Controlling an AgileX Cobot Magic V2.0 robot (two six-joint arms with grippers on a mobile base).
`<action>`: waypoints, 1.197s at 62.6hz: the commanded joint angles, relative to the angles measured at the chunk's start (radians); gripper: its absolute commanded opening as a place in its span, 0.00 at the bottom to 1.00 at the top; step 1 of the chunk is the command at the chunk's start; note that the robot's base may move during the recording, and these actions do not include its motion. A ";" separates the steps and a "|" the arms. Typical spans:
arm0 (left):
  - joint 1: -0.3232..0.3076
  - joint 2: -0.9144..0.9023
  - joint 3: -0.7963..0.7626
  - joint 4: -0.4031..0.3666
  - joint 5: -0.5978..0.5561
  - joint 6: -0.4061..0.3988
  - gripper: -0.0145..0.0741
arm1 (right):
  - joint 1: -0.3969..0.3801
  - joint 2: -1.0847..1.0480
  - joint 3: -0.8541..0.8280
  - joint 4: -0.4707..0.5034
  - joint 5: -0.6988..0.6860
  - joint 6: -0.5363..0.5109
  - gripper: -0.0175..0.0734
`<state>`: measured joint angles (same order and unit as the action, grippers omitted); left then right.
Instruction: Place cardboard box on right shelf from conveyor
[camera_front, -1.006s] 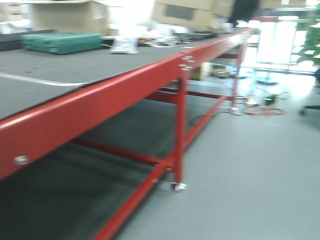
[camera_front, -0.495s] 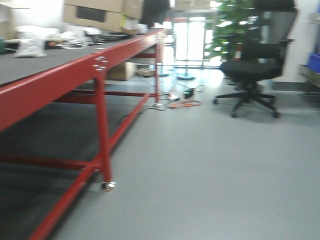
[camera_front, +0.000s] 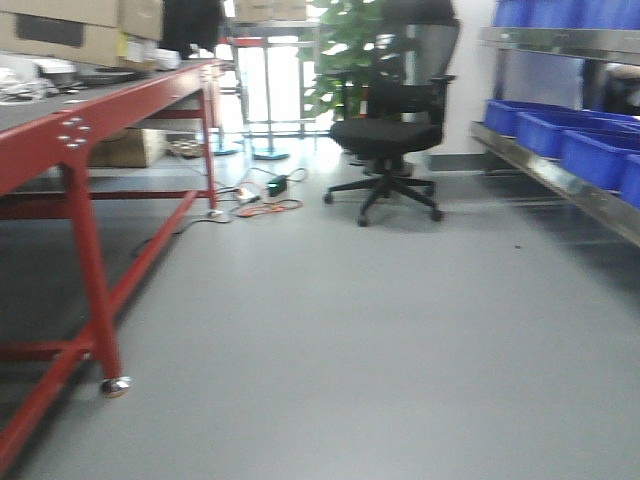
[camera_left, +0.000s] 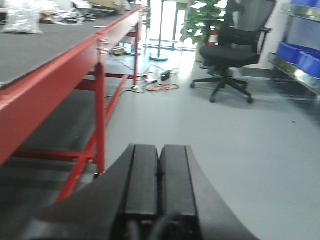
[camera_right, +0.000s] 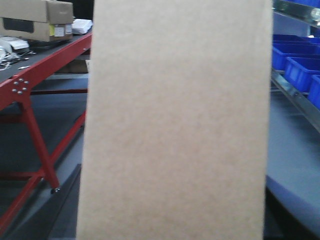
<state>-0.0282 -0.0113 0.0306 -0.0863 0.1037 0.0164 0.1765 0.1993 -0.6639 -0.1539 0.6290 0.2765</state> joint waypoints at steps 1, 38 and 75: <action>-0.007 -0.013 -0.003 -0.005 -0.090 -0.005 0.03 | -0.004 0.017 -0.029 -0.014 -0.104 -0.008 0.43; -0.034 -0.014 -0.003 -0.005 -0.090 -0.005 0.03 | -0.004 0.017 -0.029 -0.014 -0.104 -0.008 0.43; -0.034 -0.014 -0.003 -0.005 -0.090 -0.005 0.03 | -0.004 0.022 -0.029 -0.014 -0.103 -0.008 0.43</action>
<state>-0.0574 -0.0113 0.0306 -0.0863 0.1037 0.0164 0.1748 0.1993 -0.6639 -0.1539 0.6273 0.2765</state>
